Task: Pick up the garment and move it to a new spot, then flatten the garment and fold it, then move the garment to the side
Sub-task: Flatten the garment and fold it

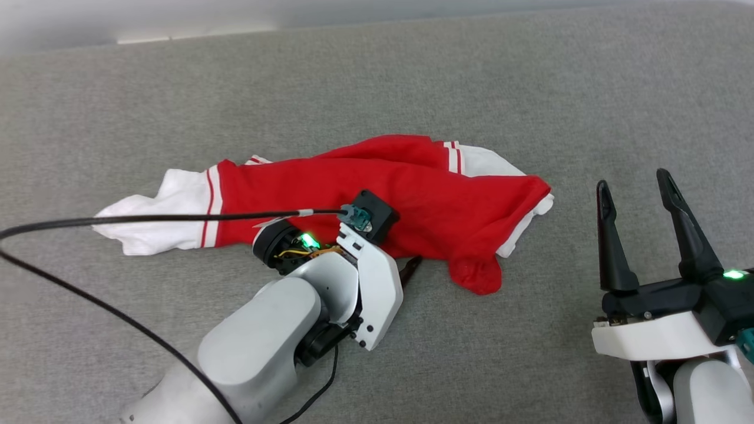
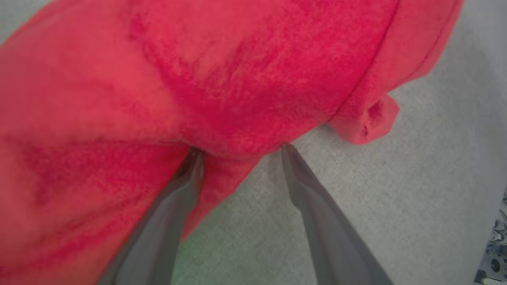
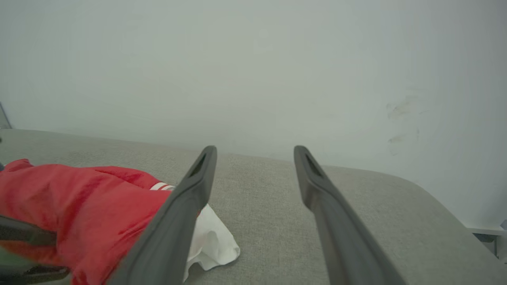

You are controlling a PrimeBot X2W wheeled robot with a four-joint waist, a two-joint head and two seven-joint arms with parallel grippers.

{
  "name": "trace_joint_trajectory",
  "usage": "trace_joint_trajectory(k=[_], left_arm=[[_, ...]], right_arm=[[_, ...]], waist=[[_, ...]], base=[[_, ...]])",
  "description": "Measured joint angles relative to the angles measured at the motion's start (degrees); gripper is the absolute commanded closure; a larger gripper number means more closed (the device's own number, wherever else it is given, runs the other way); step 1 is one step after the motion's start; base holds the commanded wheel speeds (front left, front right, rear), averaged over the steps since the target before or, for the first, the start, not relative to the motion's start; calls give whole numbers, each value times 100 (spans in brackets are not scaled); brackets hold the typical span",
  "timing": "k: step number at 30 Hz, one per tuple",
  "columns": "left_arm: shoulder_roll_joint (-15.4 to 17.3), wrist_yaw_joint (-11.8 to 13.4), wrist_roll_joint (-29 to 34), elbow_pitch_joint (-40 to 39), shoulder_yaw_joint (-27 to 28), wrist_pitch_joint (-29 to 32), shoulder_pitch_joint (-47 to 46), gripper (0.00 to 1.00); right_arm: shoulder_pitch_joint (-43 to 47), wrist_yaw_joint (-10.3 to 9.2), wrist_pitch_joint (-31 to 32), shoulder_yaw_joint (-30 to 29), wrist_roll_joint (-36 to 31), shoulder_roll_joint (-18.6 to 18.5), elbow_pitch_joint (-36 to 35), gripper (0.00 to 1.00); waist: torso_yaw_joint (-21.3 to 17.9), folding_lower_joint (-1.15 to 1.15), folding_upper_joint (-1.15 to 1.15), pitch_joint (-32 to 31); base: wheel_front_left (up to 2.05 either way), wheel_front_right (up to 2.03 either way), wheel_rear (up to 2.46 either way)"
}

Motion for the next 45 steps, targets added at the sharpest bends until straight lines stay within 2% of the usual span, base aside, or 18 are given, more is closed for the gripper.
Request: trace_joint_trajectory(k=[3,4,5,6,13,18,23,29,32,38,45], left_arm=[[-37,-76,38,258,-65,76,-114,0],[-51,-240,34,471,-197,187,-211,7],[-60,-252,35,542,-211,187,-235,66],[-67,-290,35,593,-234,179,-244,100],[-166,-403,71,861,-312,-333,-295,100],[-74,-476,76,669,-379,-646,-160,100],[193,-476,31,131,-520,-546,166,100],[758,-245,96,-915,-653,-280,608,100],[914,-176,89,-1405,-850,-41,927,100],[925,-125,-27,-1837,-1311,386,1454,100],[598,-115,-79,-1355,-1612,428,1730,100]], right_arm=[[-48,0,0,-1,5,0,-30,0],[-49,0,0,-18,9,0,-33,0],[-53,0,0,-20,13,0,-35,0],[-58,0,0,-25,14,0,-36,0],[-68,0,0,-20,20,0,14,0],[-42,0,0,42,21,0,99,0],[102,0,0,41,33,1,210,0],[239,0,0,33,146,0,320,0],[255,0,0,70,160,0,342,0],[320,0,0,133,196,1,385,0],[320,0,0,187,172,0,439,0]], waist=[[-55,0,0,117],[-77,0,0,200],[-78,0,0,218],[-74,0,0,236],[71,0,0,164],[189,0,0,-96],[329,0,0,-471],[512,0,0,-909],[613,0,0,-1043],[704,0,0,-1140],[666,0,0,-1176]], base=[[0,0,0],[0,0,0],[0,0,0],[0,0,0],[0,0,0],[0,0,0],[0,0,0],[0,0,0],[0,0,0],[0,0,0],[0,0,0]])
